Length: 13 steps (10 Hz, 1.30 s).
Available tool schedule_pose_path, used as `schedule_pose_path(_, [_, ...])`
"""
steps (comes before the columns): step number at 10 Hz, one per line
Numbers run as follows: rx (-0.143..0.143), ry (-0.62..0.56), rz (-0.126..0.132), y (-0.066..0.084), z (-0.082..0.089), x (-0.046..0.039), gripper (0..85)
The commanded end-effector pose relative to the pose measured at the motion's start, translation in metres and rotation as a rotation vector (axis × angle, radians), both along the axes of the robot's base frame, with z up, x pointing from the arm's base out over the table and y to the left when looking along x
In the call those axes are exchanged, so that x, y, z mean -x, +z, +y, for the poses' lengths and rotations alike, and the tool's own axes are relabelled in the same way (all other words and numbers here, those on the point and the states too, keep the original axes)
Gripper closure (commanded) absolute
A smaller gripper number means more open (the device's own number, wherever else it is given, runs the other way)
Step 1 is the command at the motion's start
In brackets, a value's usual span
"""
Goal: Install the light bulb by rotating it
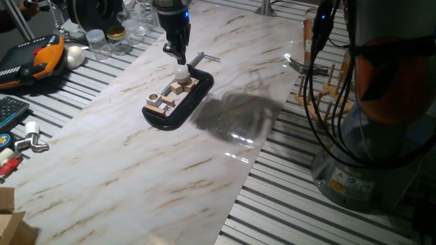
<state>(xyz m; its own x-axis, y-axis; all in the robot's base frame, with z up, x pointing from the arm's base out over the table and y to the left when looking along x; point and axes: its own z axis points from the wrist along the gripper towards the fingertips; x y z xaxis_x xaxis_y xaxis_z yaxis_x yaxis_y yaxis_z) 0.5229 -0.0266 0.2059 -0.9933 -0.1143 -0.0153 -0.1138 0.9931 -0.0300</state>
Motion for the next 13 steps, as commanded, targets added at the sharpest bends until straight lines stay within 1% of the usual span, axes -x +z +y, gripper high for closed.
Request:
schedule_pose_path(1, [-0.001,-0.002,0.0,-0.001,0.0,-0.0003,85.0])
schedule_pose_path(5, [-0.004,0.005,-0.003,-0.005,-0.005,-0.003,85.0])
schedule_pose_path(8, [-0.003,0.008,-0.011,-0.011,-0.007,-0.0045,85.0])
schedule_pose_path(13, [-0.007,-0.014,-0.008,-0.012,-0.01,-0.0048,85.0])
